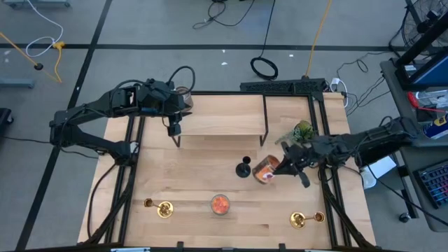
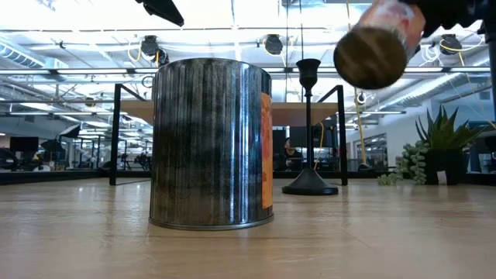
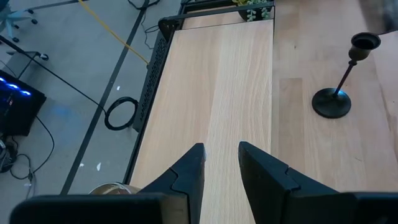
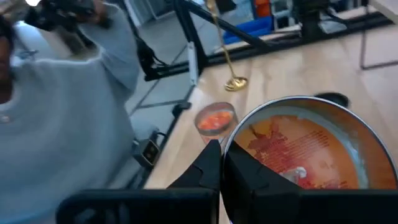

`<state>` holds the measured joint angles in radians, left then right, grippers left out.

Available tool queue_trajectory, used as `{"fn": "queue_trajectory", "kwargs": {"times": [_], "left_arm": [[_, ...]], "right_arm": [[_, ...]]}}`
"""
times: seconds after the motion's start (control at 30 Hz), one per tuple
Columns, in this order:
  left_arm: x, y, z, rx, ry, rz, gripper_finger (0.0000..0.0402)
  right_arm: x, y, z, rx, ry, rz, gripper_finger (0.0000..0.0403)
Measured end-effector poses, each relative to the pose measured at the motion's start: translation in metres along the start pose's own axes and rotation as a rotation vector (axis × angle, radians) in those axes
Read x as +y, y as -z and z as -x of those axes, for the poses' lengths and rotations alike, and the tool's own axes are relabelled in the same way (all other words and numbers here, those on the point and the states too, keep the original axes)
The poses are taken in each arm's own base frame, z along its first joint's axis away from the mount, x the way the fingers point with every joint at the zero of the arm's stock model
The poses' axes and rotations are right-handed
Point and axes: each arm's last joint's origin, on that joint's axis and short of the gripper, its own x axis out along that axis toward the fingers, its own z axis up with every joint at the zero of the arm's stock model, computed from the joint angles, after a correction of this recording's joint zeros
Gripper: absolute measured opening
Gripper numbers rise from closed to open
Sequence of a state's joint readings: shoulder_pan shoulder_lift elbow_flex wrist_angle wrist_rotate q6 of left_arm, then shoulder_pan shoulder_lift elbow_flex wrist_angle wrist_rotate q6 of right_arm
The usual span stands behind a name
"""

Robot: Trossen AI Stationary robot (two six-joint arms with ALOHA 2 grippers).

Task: Pick & Place candle stick holders
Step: Put the top orange scented candle on the shelf

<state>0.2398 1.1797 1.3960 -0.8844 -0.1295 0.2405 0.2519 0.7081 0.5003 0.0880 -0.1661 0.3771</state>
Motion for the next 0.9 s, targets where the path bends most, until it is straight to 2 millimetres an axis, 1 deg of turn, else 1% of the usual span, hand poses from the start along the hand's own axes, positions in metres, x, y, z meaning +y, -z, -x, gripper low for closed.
{"fn": "queue_trajectory", "kwargs": {"times": [0.13,0.23,0.3,0.37,0.47,0.53,0.6,0.73,0.8,0.9], "left_arm": [[0.000,0.000,0.000,0.000,0.000,0.000,0.0106],[0.000,0.000,0.000,-0.003,0.000,0.001,0.0106],[0.000,-0.001,0.000,-0.009,-0.002,0.002,0.0106],[0.000,-0.001,0.000,-0.015,-0.003,0.003,0.0106],[0.000,-0.002,0.000,-0.018,-0.004,0.003,0.0106],[0.000,-0.002,0.000,-0.018,-0.004,0.005,0.0106],[0.000,-0.002,0.000,-0.018,-0.004,0.005,0.0106],[0.000,-0.002,0.000,-0.018,-0.004,0.017,0.0106],[0.000,-0.002,0.000,-0.017,-0.004,0.017,0.0106],[0.000,-0.002,0.000,-0.017,-0.004,0.021,0.0106]], "right_arm": [[0.003,-0.001,-0.004,-0.016,-0.042,0.014,0.0001],[0.005,-0.007,-0.010,-0.072,-0.083,0.071,0.0000],[0.008,-0.015,-0.014,-0.084,-0.127,0.123,0.0000],[0.013,-0.028,-0.019,-0.090,-0.166,0.187,0.0000],[0.023,-0.059,-0.026,-0.109,-0.206,0.323,0.0000],[0.026,-0.078,-0.031,-0.095,-0.183,0.408,0.0000],[0.025,-0.096,-0.038,-0.048,-0.143,0.455,0.0000],[0.012,-0.126,-0.054,0.063,-0.049,0.485,0.0000],[-0.001,-0.140,-0.065,0.095,-0.002,0.482,0.0000],[-0.026,-0.157,-0.078,0.180,0.079,0.469,0.0000]]}}
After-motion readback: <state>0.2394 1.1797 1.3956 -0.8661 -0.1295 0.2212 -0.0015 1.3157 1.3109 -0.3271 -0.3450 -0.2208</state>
